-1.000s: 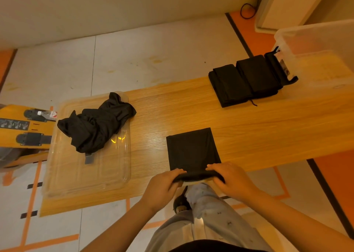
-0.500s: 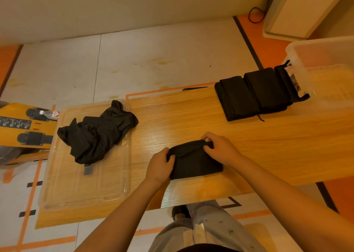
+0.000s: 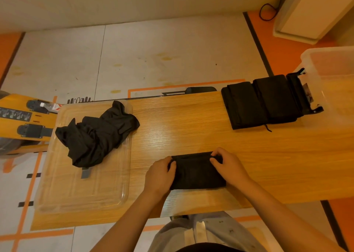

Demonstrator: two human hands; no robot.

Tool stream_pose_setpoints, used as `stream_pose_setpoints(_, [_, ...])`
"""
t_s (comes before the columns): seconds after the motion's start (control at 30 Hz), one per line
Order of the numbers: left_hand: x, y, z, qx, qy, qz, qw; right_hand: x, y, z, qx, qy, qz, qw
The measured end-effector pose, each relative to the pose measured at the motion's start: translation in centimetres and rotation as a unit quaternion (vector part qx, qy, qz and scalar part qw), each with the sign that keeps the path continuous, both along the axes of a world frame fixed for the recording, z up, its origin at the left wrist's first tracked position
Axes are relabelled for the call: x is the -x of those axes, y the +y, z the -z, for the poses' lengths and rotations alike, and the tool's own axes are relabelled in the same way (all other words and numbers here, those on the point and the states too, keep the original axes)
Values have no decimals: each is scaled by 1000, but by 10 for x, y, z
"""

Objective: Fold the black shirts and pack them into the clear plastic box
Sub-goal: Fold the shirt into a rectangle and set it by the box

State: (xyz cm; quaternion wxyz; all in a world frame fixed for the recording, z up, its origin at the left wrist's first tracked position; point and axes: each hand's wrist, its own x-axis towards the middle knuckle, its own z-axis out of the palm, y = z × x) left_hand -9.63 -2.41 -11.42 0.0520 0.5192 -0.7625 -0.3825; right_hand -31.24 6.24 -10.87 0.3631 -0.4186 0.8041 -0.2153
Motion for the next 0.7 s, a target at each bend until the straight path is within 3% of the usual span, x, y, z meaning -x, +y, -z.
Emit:
stream_pose_setpoints(0.23, [-4,-3,2,-10,-16,2,1000,-5,-4,0,3,38,-5,999])
stream_pose_setpoints(0.43, [2,-6,3,50,-84,14,995,-8,-9,5,-6,98,4,995])
stream_pose_setpoints(0.53, [-1,-3,2,92,-107,46,989,-6,-7,6,5,112,64,992])
stream_pose_setpoints(0.63, [-7,-1,2,137,-86,66,985,-4,-3,5,35,123,120,984])
stream_pose_setpoints(0.7, [-6,2,-5,132,-47,27,990,-6,1,2,68,126,132,981])
